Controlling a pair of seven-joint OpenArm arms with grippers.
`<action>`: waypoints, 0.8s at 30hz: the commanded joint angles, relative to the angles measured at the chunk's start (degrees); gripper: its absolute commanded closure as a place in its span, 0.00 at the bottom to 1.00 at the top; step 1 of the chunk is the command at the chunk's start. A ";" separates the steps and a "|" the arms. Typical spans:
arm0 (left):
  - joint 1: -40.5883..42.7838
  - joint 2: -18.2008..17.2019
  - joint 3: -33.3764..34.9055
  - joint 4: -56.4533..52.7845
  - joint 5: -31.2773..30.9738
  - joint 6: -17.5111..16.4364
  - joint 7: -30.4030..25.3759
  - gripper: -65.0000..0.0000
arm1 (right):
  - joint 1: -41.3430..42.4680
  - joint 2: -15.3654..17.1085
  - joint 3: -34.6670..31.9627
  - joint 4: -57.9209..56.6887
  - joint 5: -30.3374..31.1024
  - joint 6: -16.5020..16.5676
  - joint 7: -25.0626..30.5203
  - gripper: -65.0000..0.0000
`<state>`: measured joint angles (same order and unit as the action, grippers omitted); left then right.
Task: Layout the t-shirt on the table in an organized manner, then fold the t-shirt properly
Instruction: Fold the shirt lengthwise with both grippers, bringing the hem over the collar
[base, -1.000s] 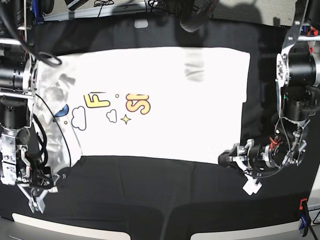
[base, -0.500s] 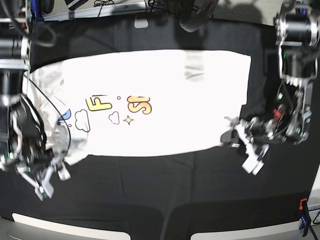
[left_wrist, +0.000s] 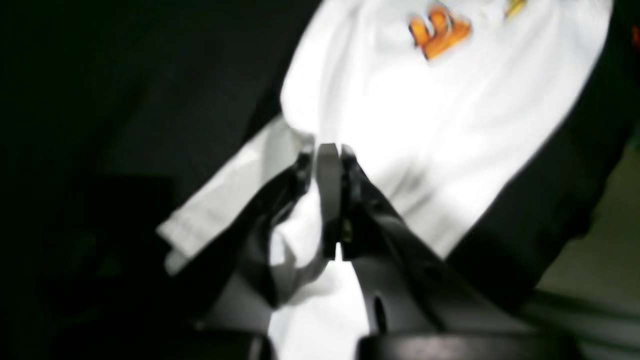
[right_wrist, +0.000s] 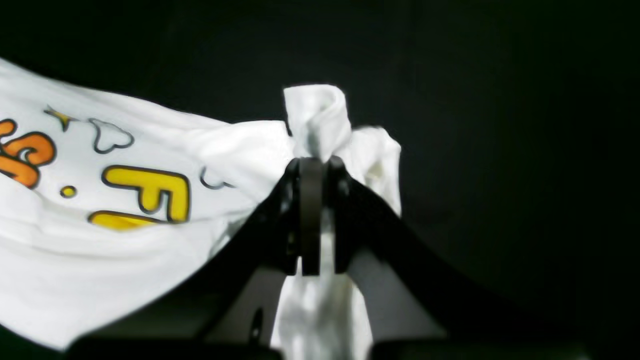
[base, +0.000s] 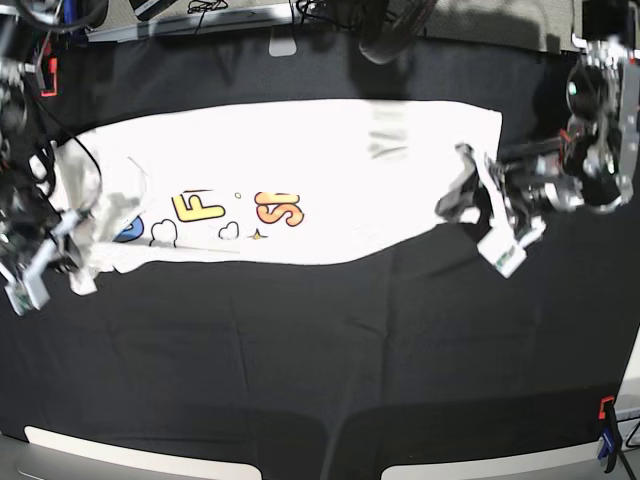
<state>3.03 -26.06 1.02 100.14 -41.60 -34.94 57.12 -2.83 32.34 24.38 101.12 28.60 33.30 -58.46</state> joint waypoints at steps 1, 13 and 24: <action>0.37 -0.63 -0.46 2.51 0.33 0.22 -1.07 1.00 | -0.42 0.55 2.71 2.21 0.55 1.14 0.11 1.00; 4.76 -0.63 -0.50 7.78 5.60 3.52 -1.55 1.00 | -8.92 -7.67 16.65 4.42 0.46 5.29 -0.48 1.00; 4.76 -0.63 -0.50 7.78 3.65 3.72 6.56 0.64 | -8.90 -9.62 16.65 4.37 -5.77 5.09 -0.33 0.57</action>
<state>8.40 -26.06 0.95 106.78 -37.12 -31.44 64.40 -12.23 21.58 40.62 104.68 22.46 38.41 -60.34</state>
